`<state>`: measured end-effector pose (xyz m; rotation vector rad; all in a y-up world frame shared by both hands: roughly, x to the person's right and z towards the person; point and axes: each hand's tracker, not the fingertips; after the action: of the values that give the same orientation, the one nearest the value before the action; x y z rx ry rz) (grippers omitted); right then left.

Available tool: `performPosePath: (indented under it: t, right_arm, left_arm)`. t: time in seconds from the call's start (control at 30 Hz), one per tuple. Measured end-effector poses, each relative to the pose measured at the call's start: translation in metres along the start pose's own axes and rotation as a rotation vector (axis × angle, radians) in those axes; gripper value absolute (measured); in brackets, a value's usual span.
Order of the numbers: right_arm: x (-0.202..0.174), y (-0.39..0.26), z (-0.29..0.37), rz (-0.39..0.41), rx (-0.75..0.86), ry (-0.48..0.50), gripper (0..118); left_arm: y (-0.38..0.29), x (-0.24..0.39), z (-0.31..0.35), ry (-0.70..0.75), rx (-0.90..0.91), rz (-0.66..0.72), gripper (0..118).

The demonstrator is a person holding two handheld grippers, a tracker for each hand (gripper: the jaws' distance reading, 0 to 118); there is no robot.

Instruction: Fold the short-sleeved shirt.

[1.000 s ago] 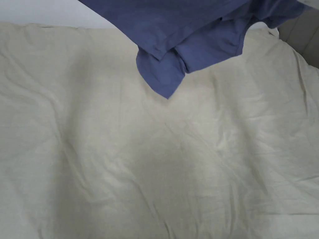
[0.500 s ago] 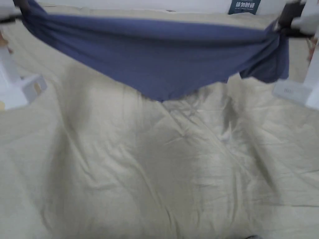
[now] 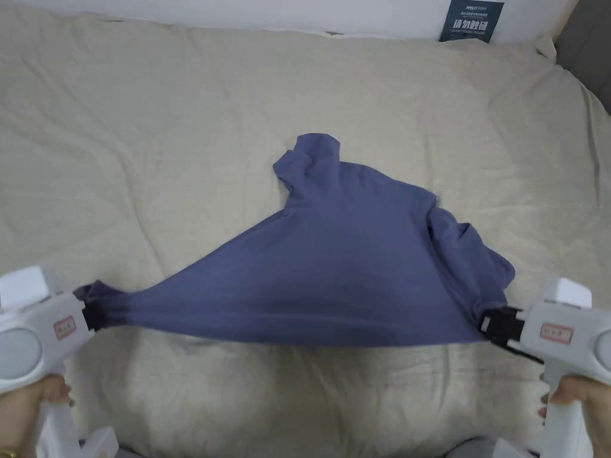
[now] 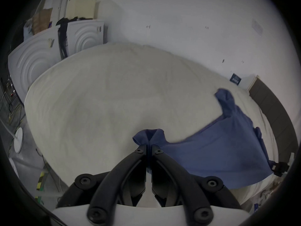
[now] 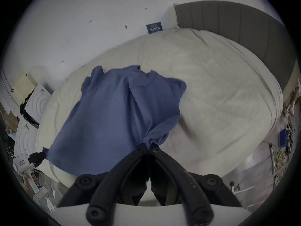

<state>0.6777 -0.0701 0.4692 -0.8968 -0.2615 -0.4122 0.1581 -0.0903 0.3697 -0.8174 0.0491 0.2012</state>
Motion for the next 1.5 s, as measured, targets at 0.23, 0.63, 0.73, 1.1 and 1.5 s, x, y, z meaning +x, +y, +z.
performPosePath:
  t: [0.23,0.63,0.73,1.1,1.5]
  right_arm:
    - [0.011,-0.047,0.006,-0.054,-0.020,0.012,31]
    - [-0.045,0.014,0.112,0.263,0.503,-0.033,118]
    - [-0.069,0.018,0.133,0.284,0.626,-0.004,118]
    - [-0.100,0.002,0.138,0.299,0.693,0.032,2]
    - [-0.098,0.003,0.128,0.303,0.671,0.052,1]
  left_arm:
    - [-0.025,-0.014,0.007,0.035,-0.041,0.072,54]
    - [0.048,0.034,0.111,-0.070,0.486,-0.160,118]
    - [0.048,0.057,0.123,-0.051,0.559,-0.251,118]
    - [0.026,0.102,0.132,-0.132,0.643,-0.335,0]
    - [0.054,0.083,0.119,-0.137,0.446,-0.259,31]
